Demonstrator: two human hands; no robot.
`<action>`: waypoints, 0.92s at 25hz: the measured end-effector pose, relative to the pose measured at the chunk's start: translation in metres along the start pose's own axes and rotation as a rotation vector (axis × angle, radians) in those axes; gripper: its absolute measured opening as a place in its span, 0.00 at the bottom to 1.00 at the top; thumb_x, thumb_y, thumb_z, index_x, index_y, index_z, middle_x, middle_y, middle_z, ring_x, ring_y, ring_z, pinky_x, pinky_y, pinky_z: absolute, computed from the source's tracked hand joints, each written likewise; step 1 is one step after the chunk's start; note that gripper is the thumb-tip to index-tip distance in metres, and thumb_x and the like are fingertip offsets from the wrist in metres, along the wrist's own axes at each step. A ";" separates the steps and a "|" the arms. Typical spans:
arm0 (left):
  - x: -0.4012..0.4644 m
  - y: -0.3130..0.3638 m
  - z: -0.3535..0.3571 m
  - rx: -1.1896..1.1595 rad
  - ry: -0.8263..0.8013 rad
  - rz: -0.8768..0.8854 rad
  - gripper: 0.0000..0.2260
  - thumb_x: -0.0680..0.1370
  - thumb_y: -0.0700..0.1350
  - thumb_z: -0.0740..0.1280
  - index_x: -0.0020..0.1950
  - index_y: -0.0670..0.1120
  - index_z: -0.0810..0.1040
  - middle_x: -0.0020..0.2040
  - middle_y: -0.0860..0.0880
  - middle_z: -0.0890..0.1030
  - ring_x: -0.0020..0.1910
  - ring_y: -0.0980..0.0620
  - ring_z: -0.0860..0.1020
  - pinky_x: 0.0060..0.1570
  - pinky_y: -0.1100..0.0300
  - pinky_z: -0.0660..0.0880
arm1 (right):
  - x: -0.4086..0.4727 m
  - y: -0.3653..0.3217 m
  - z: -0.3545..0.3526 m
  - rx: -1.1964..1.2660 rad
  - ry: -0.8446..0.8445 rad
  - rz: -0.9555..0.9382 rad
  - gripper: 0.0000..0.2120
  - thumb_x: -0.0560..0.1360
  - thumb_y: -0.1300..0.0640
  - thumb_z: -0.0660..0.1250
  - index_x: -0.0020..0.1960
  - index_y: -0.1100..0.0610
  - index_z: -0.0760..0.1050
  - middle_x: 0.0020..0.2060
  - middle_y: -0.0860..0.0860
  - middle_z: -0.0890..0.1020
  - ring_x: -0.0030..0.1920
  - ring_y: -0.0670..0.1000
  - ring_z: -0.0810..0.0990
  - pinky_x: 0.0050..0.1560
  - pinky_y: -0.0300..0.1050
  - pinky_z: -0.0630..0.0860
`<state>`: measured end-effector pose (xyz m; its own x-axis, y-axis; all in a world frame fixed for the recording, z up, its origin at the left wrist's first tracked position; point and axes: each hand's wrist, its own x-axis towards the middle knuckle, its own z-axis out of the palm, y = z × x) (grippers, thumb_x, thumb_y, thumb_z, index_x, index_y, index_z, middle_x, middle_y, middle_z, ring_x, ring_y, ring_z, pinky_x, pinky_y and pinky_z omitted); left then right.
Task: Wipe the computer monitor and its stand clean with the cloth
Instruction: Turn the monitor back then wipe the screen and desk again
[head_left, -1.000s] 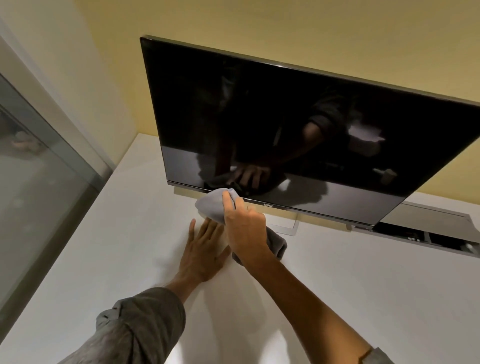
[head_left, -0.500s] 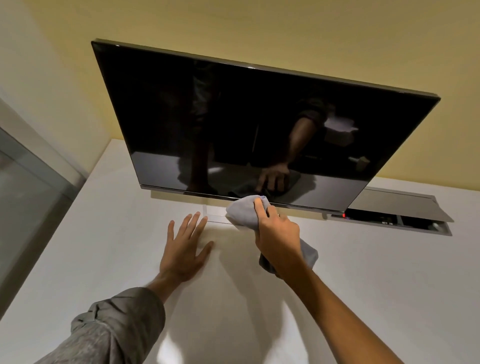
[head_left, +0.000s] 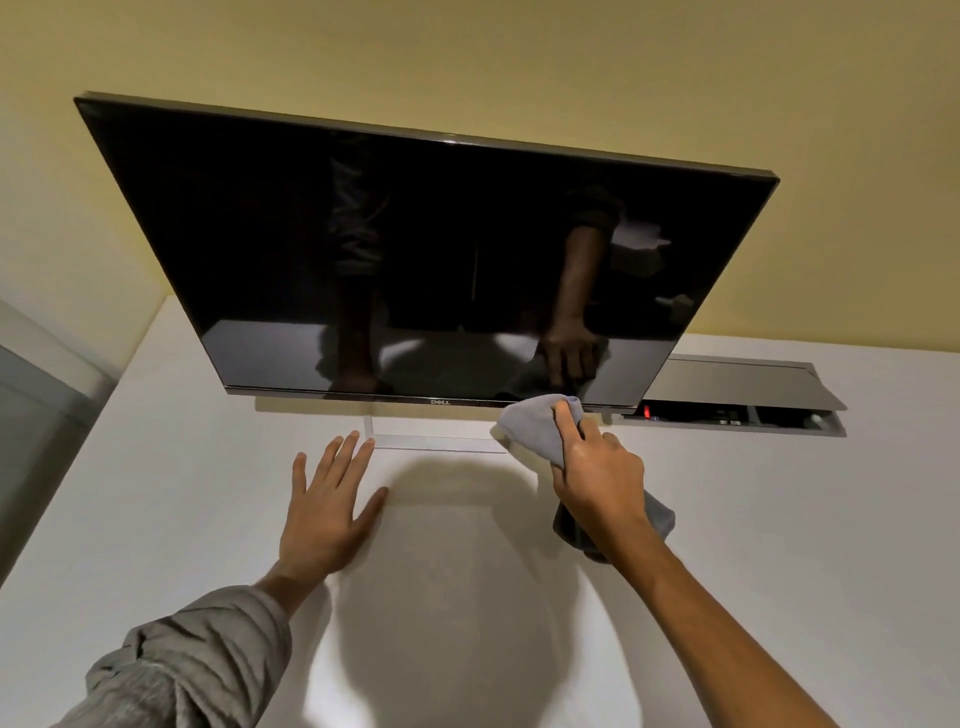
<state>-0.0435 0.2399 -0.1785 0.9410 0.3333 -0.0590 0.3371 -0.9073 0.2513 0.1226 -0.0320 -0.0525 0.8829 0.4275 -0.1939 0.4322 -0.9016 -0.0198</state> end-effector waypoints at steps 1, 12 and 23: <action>0.000 0.001 0.000 -0.008 0.006 0.006 0.30 0.80 0.66 0.43 0.80 0.54 0.54 0.80 0.52 0.54 0.79 0.50 0.51 0.76 0.40 0.42 | -0.001 0.006 -0.001 -0.006 0.002 0.011 0.34 0.81 0.46 0.58 0.79 0.49 0.43 0.71 0.54 0.67 0.63 0.55 0.74 0.57 0.50 0.77; -0.001 0.002 -0.001 -0.010 0.023 0.004 0.31 0.80 0.66 0.43 0.79 0.53 0.56 0.80 0.50 0.56 0.79 0.49 0.53 0.75 0.39 0.44 | -0.003 0.053 0.012 0.145 0.232 0.047 0.25 0.73 0.53 0.72 0.68 0.59 0.73 0.43 0.61 0.82 0.36 0.61 0.81 0.32 0.55 0.80; 0.000 0.000 -0.002 0.009 0.003 -0.005 0.31 0.81 0.66 0.43 0.79 0.53 0.56 0.80 0.50 0.56 0.79 0.49 0.54 0.75 0.40 0.44 | -0.007 0.069 0.007 0.249 0.185 0.148 0.30 0.76 0.54 0.66 0.76 0.52 0.60 0.60 0.57 0.76 0.54 0.61 0.77 0.49 0.56 0.76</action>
<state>-0.0439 0.2404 -0.1769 0.9393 0.3382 -0.0574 0.3418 -0.9079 0.2428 0.1449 -0.0972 -0.0594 0.9608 0.2753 -0.0315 0.2593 -0.9335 -0.2477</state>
